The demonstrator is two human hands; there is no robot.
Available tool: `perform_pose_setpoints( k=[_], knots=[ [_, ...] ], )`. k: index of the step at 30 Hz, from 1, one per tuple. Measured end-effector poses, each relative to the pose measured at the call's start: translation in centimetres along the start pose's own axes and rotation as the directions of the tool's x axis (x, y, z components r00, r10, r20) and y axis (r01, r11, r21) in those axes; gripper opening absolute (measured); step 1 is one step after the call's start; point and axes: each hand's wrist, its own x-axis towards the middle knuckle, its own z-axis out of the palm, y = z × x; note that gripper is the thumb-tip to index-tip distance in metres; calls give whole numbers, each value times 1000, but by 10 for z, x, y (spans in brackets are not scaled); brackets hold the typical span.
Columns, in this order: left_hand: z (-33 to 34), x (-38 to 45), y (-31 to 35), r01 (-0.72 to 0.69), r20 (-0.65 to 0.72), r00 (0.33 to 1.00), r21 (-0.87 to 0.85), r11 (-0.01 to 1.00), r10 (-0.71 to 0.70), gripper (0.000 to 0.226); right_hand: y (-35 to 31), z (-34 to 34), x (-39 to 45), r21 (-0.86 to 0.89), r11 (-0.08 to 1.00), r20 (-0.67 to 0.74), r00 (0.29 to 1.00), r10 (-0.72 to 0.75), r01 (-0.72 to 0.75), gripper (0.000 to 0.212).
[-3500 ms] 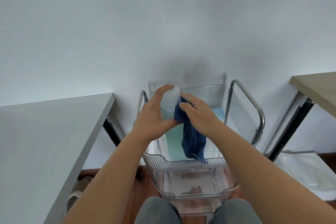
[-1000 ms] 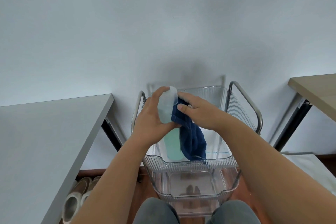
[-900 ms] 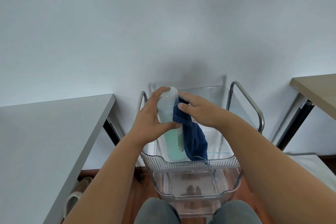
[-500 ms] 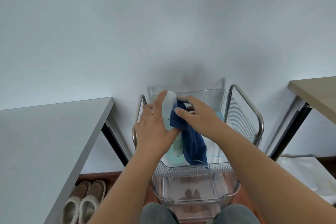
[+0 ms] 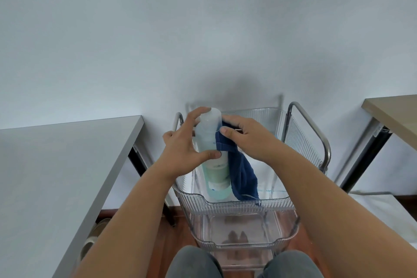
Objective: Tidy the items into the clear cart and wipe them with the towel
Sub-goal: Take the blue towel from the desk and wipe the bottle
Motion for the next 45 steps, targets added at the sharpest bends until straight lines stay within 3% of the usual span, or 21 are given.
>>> perform_pose_setpoints(
  k=[5, 8, 11, 13, 15, 18, 24, 33, 39, 41, 45],
  knots=[
    [-8, 5, 1, -8, 110, 994, -50, 999, 14, 93, -4, -18, 3, 5, 1000, 126, 992, 24, -25, 34],
    [-5, 0, 8, 11, 148, 989, -10, 1000, -10, 93, -8, -21, 3, -7, 999, 126, 991, 45, -45, 33],
    [18, -16, 25, 73, -93, 994, 146, 987, -60, 94, -12, -9, -4, -65, 997, -4, 999, 47, -47, 31],
    [34, -24, 34, 127, -279, 958, 204, 971, -66, 92, -14, 4, -8, -125, 991, -99, 994, 33, -45, 26],
    [43, -26, 34, 128, -351, 936, 254, 959, -32, 88, -16, 14, -12, -212, 975, -165, 986, 29, -65, 25],
    [44, -23, 29, 132, -351, 936, 253, 958, -36, 82, -14, 19, -14, -237, 966, -226, 973, 46, -101, 29],
    [34, -14, 22, 92, -265, 963, 191, 977, -39, 79, -5, 14, -11, -227, 970, -196, 980, 45, -90, 39],
    [-3, -10, 1, -12, -43, 999, 106, 994, 17, 91, -1, 1, 8, -232, 973, 46, 999, 29, -18, 40],
    [-8, -10, -4, -32, 35, 999, 68, 997, 30, 93, -8, -12, 14, -51, 998, 202, 979, -11, 22, 30],
    [-1, -14, -1, -64, 4, 998, 123, 990, 64, 92, -8, -10, 12, -53, 998, 171, 985, -8, 17, 32],
    [27, -26, 14, 36, -261, 965, 207, 978, 20, 91, -7, 2, 5, -56, 998, 25, 999, -20, 22, 32]
  ],
)
